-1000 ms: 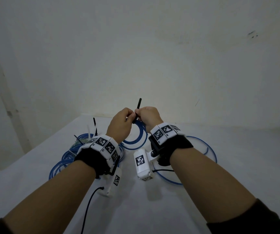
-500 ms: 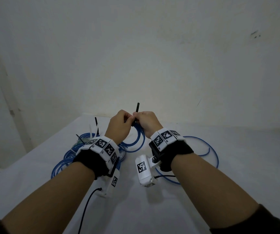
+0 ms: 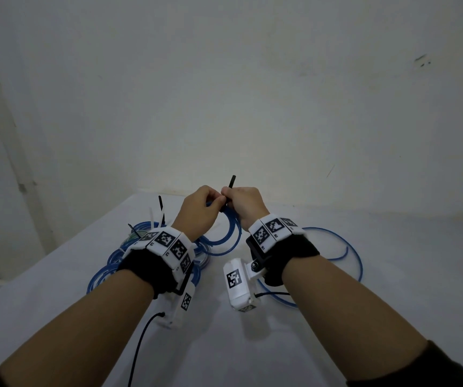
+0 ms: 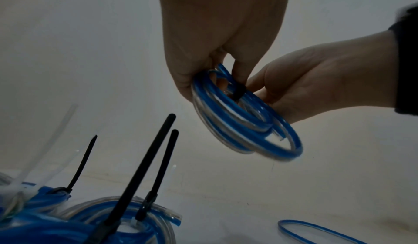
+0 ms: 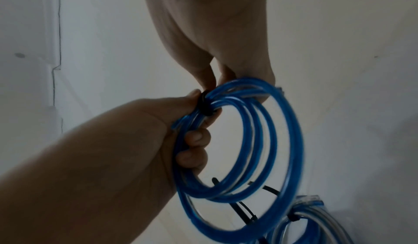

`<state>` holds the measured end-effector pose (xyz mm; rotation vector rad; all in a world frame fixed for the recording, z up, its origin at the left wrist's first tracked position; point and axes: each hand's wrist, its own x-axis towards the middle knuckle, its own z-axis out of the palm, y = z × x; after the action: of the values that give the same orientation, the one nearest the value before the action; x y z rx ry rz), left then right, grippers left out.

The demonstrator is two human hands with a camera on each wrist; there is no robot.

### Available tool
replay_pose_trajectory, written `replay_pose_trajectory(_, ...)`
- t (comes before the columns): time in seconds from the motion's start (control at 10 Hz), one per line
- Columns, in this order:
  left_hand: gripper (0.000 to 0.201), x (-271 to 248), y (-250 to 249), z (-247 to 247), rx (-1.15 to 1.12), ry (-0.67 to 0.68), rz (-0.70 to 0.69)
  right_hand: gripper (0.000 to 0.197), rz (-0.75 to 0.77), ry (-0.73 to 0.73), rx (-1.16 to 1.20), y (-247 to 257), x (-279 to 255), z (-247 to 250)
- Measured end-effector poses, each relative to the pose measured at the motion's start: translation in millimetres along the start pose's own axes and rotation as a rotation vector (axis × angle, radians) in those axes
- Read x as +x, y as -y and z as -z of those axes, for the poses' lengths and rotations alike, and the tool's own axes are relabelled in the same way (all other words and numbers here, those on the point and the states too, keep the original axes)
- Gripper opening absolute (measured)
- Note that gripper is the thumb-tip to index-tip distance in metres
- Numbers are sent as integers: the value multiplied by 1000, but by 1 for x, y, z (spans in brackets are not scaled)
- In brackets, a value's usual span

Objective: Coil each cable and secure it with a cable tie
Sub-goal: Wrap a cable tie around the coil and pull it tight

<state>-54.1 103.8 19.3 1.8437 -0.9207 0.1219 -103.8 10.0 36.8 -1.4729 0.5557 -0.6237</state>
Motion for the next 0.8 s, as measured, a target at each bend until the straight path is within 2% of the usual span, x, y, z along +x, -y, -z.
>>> replay_pose_trajectory(0.1,16,2,0,2,-8,-27,15,23,1,64,24,2,-3,4)
replay_pose_trajectory(0.2,16,2,-2,3,-8,-27,9,23,5,68,27,5,-5,7)
replay_pose_trajectory(0.4,12,2,-10,2,98,37,-68,30,30,-38,-109,17,-5,0)
replay_pose_trajectory(0.5,14,4,-14,4,146,16,-103,30,42,-45,-161,27,-4,-2)
replay_pose_trajectory(0.8,15,1,-17,11,214,-2,-146,29,68,-18,-118,27,0,-4)
